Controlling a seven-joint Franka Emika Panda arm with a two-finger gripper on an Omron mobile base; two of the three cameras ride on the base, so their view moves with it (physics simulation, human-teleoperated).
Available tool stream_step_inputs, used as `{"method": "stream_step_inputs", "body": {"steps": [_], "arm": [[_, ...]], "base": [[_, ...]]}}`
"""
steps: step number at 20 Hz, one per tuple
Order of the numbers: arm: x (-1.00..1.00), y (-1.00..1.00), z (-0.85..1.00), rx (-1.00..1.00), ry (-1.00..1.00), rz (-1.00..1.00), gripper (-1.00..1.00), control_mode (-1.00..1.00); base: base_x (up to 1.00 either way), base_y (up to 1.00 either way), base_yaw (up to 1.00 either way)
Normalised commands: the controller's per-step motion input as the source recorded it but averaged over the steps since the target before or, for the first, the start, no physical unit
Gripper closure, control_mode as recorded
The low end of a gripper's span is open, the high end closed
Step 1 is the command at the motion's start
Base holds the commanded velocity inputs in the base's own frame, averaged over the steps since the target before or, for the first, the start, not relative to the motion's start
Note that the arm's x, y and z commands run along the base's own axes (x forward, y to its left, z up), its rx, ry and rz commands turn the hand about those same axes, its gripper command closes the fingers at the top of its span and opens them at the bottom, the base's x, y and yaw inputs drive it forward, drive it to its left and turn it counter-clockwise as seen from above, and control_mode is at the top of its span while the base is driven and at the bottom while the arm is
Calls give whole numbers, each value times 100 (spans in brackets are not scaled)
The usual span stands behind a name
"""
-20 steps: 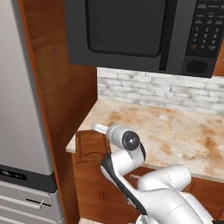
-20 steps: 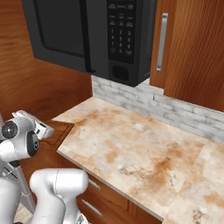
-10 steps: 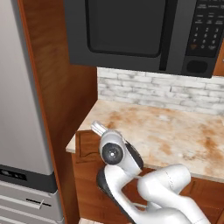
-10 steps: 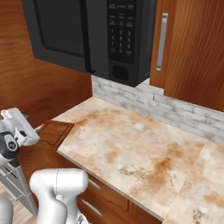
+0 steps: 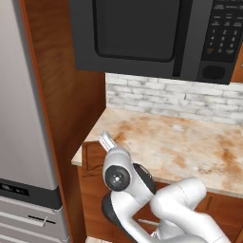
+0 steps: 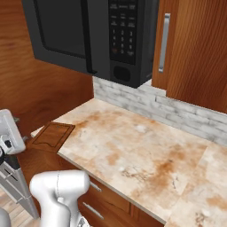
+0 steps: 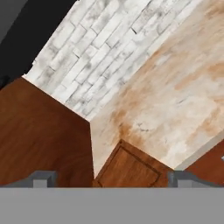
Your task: Move the cutting board and knife to the sink. Then move spray from the cabinet to the counter.
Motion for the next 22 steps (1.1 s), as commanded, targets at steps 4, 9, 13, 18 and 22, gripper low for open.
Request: {"method": "stream_step_inputs", "body": {"steps": [4,9,13,18,22], "arm": [[-10,0,-18,32,-23,0,-100,-100],[-5,0,-41,30,-19,0,-100,-100],[0,0,-49,22,-4,0,-100,-100],[3,0,-44,10,0,0,-100,-100],[2,0,-28,1,-1,0,-100,-100]], "base": [[0,0,0],[0,0,0],[0,0,0],[0,0,0],[0,0,0]]}}
